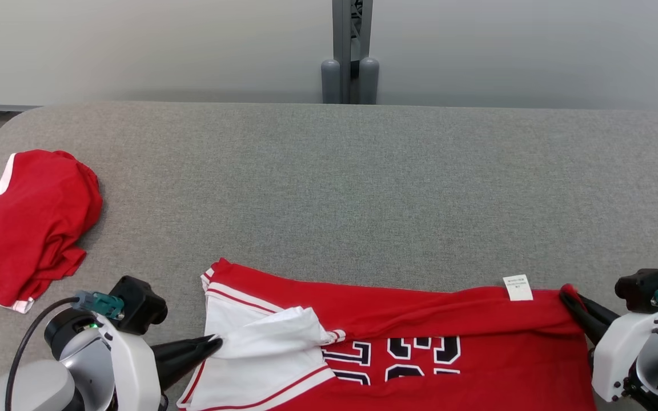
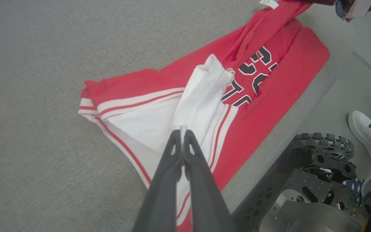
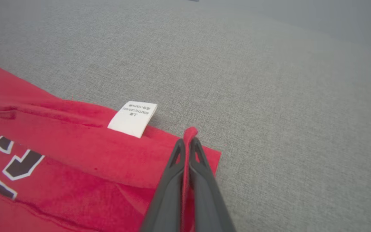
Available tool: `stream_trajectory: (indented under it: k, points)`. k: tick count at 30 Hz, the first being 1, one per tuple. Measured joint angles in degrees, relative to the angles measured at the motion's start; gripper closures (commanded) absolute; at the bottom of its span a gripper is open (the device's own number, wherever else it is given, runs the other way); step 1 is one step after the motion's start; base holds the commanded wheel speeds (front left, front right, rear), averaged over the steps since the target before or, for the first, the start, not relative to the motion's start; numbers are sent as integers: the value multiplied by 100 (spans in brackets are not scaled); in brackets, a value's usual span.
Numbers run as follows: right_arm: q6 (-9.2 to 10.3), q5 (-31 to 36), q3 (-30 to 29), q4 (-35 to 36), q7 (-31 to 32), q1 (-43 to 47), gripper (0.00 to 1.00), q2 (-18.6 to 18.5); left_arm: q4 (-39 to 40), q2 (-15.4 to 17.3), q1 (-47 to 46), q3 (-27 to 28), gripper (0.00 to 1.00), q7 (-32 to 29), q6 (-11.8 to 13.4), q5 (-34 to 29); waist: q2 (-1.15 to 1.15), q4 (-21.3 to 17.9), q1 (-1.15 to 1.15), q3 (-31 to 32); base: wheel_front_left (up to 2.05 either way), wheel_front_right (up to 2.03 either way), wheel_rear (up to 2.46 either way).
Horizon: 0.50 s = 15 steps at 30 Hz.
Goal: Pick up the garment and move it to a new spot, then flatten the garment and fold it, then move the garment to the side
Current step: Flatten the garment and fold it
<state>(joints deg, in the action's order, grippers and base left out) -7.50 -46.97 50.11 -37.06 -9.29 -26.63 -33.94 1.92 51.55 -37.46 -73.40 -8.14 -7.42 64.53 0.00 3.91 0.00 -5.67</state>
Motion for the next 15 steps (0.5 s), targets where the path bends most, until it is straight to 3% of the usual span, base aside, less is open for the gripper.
stream_trajectory:
  k: [15]
  points:
    - [0, -435, 590, 1095, 476, 109, 100, -815, 205, 9, 327, 2, 100, -479, 87, -210, 0, -32, 0, -1, 0, 0, 0]
